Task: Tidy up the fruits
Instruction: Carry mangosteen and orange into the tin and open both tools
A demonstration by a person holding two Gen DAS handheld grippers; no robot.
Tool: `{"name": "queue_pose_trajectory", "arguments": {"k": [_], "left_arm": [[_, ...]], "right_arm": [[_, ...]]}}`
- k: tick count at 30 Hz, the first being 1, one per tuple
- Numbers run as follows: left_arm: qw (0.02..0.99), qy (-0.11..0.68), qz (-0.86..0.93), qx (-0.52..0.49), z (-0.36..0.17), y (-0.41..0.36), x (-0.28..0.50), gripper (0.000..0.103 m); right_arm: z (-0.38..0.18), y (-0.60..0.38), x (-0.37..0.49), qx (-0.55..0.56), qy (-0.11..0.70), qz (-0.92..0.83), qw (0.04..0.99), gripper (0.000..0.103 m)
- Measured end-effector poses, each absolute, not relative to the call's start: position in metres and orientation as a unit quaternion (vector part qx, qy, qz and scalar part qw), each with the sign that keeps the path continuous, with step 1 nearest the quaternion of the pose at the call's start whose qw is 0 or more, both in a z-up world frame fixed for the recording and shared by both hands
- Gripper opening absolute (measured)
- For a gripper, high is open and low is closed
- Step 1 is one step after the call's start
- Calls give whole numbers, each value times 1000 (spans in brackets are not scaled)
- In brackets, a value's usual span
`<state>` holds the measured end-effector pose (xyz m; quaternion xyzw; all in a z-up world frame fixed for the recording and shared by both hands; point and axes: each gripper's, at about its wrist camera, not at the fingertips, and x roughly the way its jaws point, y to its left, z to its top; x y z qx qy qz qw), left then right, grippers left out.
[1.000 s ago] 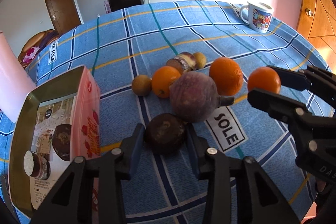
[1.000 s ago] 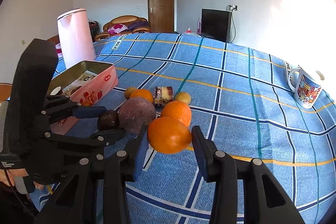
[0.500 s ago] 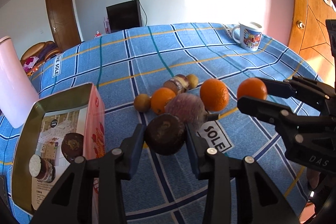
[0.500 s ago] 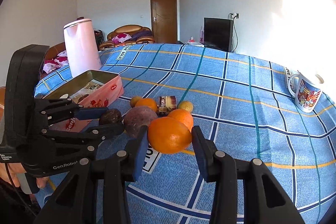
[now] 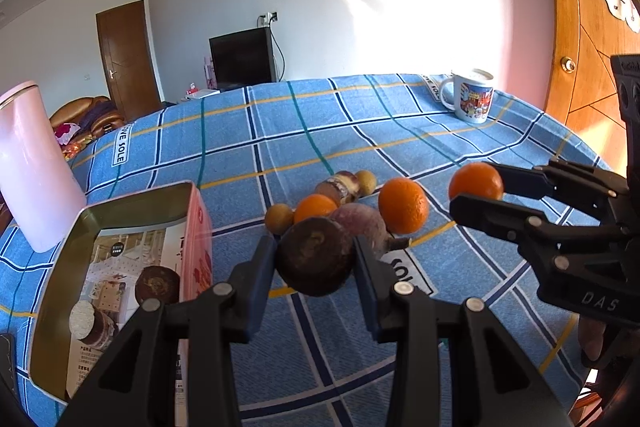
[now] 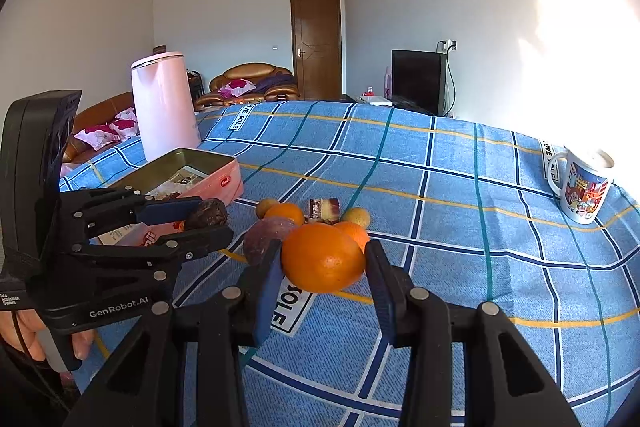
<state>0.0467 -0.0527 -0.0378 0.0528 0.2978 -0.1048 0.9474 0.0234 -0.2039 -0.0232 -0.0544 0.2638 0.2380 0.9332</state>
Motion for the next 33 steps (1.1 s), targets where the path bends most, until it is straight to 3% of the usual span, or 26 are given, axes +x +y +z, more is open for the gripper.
{"name": "queue_pose_trajectory", "arguments": {"k": [33], "left_arm": [[967,233,-98,27,-26,-40,26,41]], "right_arm": [[-12,-215,-1,-45,188,234,953,43]]}}
